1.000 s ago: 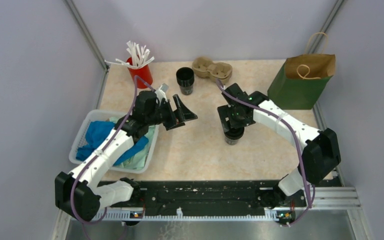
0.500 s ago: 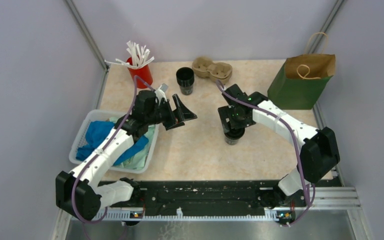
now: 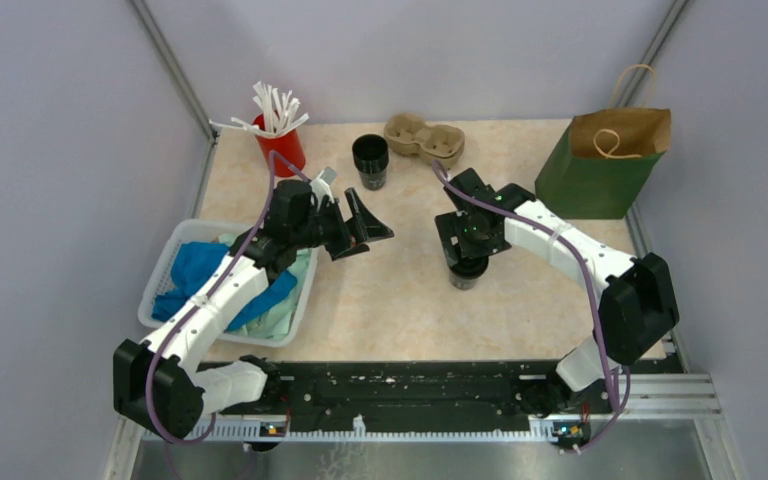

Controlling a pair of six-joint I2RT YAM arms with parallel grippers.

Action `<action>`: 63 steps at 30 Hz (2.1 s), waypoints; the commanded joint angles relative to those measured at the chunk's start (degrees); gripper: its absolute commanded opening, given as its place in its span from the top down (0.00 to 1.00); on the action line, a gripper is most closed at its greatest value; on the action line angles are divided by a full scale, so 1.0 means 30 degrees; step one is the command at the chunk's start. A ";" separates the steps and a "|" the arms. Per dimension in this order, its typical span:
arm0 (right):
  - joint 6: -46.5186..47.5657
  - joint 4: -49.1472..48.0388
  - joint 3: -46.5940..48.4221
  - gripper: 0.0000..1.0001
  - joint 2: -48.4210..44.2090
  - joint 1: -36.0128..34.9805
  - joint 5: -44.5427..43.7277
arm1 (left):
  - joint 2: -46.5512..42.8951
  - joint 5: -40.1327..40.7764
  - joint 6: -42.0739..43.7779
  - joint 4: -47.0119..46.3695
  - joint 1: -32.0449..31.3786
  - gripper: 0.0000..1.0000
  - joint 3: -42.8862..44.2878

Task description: Pack the takeout coffee

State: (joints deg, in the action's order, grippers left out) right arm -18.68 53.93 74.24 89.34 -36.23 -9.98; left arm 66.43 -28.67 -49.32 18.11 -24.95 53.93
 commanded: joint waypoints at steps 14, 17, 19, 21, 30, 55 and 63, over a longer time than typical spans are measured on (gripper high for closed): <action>-0.0564 0.1316 0.1259 0.03 -0.2444 0.1232 0.2097 | 0.1305 -0.3427 0.0583 -0.0462 0.0130 0.02 0.0556; -0.0115 0.0180 -0.0381 0.06 -0.4720 0.3412 0.5652 | 0.2807 -0.4900 0.0720 -0.0483 -0.0230 0.05 0.1204; 0.0083 -0.0684 -0.2063 0.08 -0.6038 0.5412 0.7611 | 0.4043 -0.5197 0.0892 -0.0638 -0.0696 0.10 0.1828; 0.0025 -0.1511 -0.3423 0.13 -0.7174 0.7756 0.9987 | 0.5022 -0.5294 0.0884 -0.1226 -0.1208 0.16 0.2493; -0.1523 -0.7027 -0.8273 0.41 -0.7028 1.2907 1.8317 | 1.0408 -0.5982 -0.0100 -0.3197 -0.2726 0.49 0.4368; -0.1450 -1.0099 -0.9431 0.63 -0.3153 1.2930 1.9057 | 1.5018 -0.5535 -0.2398 -0.5019 -0.3697 0.63 0.6925; -0.1775 -1.0876 -1.0057 0.66 -0.2691 1.2912 1.9230 | 1.5392 -0.5176 -0.2227 -0.4808 -0.3851 0.67 0.7075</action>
State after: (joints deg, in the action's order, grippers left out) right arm -24.23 24.40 44.88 80.55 2.17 46.92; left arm 111.18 -45.15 -56.16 5.56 -35.73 73.08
